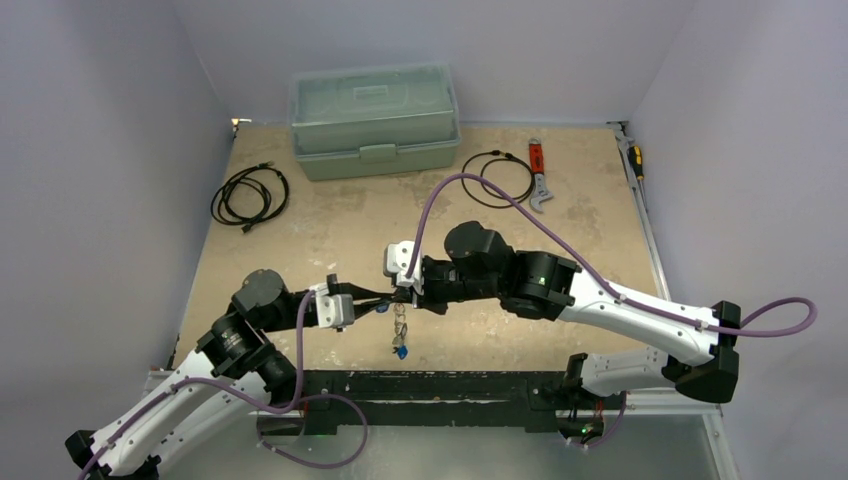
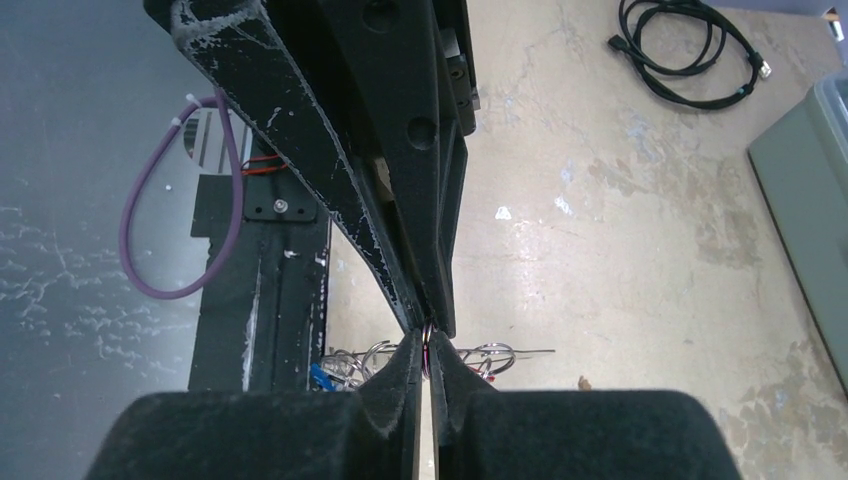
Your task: Put the keys on the keyring
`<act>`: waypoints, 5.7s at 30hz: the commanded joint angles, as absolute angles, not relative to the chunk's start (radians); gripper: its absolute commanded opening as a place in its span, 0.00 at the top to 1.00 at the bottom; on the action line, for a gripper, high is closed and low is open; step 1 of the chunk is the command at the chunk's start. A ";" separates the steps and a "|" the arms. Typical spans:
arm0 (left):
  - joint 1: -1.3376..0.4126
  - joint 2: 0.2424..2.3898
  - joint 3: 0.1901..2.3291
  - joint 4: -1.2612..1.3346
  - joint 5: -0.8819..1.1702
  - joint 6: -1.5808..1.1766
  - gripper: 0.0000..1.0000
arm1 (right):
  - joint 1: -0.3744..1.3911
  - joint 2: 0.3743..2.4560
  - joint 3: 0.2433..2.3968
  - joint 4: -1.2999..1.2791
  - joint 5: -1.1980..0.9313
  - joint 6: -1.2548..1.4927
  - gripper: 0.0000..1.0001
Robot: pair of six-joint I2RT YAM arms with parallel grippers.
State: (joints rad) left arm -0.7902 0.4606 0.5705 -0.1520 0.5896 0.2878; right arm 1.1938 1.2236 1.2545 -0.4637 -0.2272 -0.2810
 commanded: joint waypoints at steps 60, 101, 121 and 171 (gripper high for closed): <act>-0.781 0.357 0.502 0.064 0.770 0.379 0.68 | 1.198 1.031 1.169 -0.241 -0.379 -0.241 1.00; -0.781 0.364 0.516 0.048 0.763 0.389 1.00 | 1.197 0.982 1.002 0.120 -0.286 -0.059 1.00; -0.779 0.359 0.555 0.046 0.699 0.289 0.69 | 1.197 0.951 0.950 0.136 -0.356 -0.082 1.00; -0.761 0.428 0.603 -0.053 0.651 0.290 1.00 | 1.212 1.187 1.322 -0.523 -0.166 -0.269 0.55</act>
State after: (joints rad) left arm -0.7658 0.4179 0.5488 -0.0971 0.6716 0.2798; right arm 1.2034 1.1858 1.2778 -0.4332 -0.1936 -0.2329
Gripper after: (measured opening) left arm 0.012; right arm 0.454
